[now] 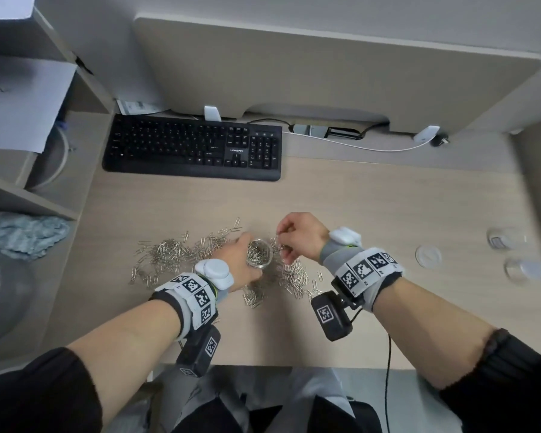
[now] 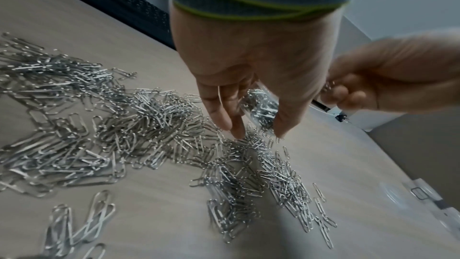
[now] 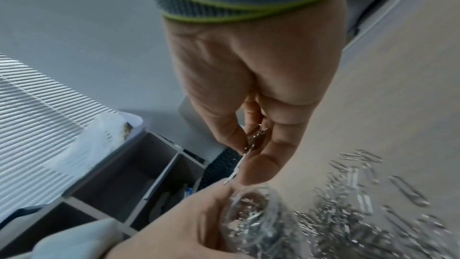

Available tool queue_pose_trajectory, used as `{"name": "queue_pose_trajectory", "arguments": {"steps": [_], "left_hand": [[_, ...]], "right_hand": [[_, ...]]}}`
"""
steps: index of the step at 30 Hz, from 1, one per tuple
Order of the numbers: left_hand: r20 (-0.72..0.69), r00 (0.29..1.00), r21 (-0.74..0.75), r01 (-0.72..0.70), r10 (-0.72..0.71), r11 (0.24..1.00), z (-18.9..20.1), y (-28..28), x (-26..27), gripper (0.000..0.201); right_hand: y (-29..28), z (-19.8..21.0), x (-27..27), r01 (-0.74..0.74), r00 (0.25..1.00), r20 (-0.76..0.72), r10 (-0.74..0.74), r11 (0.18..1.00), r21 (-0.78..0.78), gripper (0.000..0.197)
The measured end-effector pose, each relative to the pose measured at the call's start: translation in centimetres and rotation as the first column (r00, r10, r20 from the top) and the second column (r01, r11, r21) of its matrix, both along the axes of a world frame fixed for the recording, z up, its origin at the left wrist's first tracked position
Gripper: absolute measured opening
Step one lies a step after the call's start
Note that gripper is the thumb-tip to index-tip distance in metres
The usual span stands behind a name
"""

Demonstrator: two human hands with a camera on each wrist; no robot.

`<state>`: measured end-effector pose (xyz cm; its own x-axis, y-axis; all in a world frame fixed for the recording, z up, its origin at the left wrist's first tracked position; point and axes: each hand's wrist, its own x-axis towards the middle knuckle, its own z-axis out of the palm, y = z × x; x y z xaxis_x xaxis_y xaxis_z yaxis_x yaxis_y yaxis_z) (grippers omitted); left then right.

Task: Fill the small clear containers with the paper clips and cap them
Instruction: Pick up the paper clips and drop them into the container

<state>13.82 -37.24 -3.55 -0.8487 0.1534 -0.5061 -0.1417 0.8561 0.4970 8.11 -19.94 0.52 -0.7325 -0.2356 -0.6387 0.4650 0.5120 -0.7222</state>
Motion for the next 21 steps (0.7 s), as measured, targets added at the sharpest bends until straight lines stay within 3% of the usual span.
{"name": "queue_pose_trajectory", "arguments": {"steps": [3, 9, 15, 21], "left_hand": [[-0.016, 1.0, 0.039, -0.019, 0.02, 0.999, 0.3, 0.7, 0.0, 0.066], [-0.053, 0.996, 0.1, -0.059, 0.065, 0.993, 0.8, 1.0, -0.3, 0.059], [-0.072, 0.995, 0.103, -0.066, 0.073, 0.993, 0.6, 0.8, -0.2, 0.059], [-0.085, 0.994, 0.067, -0.063, 0.069, 0.996, 0.4, 0.3, 0.2, 0.071]], "right_hand": [[-1.1, 0.7, 0.0, -0.055, 0.994, -0.09, 0.056, 0.998, 0.016, 0.017], [-1.7, 0.9, 0.3, -0.249, 0.923, -0.243, 0.298, 0.945, 0.212, 0.016], [-1.9, 1.8, 0.3, -0.236, 0.944, -0.217, 0.25, 0.968, 0.088, 0.023], [-0.5, 1.1, -0.1, -0.105, 0.979, -0.173, 0.104, 0.994, 0.004, 0.021]]}}
